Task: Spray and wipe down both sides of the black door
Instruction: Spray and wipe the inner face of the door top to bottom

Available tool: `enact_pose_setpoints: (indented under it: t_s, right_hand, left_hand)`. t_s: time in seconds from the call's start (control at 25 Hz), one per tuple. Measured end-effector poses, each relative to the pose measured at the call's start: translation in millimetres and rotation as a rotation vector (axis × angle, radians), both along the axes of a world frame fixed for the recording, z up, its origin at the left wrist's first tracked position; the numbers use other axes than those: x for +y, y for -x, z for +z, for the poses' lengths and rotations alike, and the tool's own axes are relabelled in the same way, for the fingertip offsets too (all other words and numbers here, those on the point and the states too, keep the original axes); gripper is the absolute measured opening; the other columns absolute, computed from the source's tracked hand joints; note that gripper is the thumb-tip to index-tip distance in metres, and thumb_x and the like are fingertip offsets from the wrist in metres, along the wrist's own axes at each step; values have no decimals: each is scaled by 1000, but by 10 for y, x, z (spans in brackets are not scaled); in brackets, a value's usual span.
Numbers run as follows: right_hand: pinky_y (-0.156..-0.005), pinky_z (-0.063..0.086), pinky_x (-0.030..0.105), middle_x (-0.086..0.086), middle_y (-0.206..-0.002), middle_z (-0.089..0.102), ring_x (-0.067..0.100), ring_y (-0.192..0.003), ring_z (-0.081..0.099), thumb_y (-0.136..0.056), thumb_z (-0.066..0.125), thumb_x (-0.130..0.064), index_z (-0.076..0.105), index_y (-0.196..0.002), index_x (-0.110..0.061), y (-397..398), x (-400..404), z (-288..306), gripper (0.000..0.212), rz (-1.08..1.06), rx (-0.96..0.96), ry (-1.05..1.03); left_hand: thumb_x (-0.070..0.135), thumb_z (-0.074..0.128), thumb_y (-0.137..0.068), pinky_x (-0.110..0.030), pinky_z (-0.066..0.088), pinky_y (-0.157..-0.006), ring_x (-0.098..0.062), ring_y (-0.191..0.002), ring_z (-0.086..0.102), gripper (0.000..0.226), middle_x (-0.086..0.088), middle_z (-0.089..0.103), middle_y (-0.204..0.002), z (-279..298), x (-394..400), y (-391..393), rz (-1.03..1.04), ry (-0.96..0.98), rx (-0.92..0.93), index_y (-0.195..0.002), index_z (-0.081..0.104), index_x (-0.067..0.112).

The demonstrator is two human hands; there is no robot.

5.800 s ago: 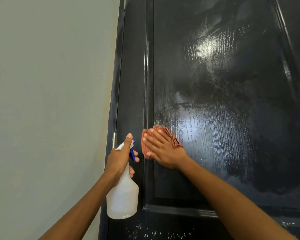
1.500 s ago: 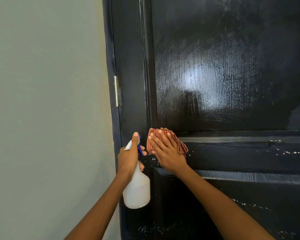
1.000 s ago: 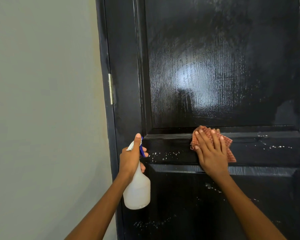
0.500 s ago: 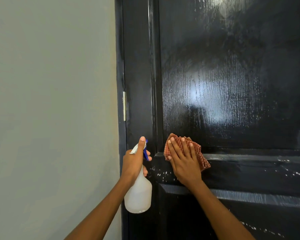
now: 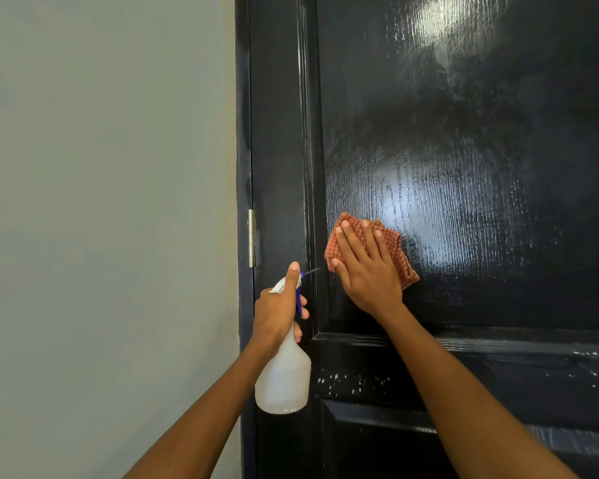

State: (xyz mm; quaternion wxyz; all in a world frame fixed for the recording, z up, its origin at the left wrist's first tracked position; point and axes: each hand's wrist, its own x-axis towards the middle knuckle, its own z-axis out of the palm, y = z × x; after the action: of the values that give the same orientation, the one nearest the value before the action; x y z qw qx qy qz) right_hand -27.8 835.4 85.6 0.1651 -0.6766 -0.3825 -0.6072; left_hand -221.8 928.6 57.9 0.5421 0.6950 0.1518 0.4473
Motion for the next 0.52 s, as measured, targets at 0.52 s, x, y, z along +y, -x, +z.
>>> enact_pose_setpoints:
  t_s: [0.52]
  right_hand:
    - [-129, 6, 50, 3, -173, 12, 32, -160, 3, -109, 32, -43, 19, -165, -19, 141, 179, -644, 63, 1, 78, -38]
  left_hand:
    - [75, 42, -90, -26, 53, -45, -21, -52, 63, 73, -14, 71, -77, -430, 165, 108, 73, 41, 166, -82, 67, 7]
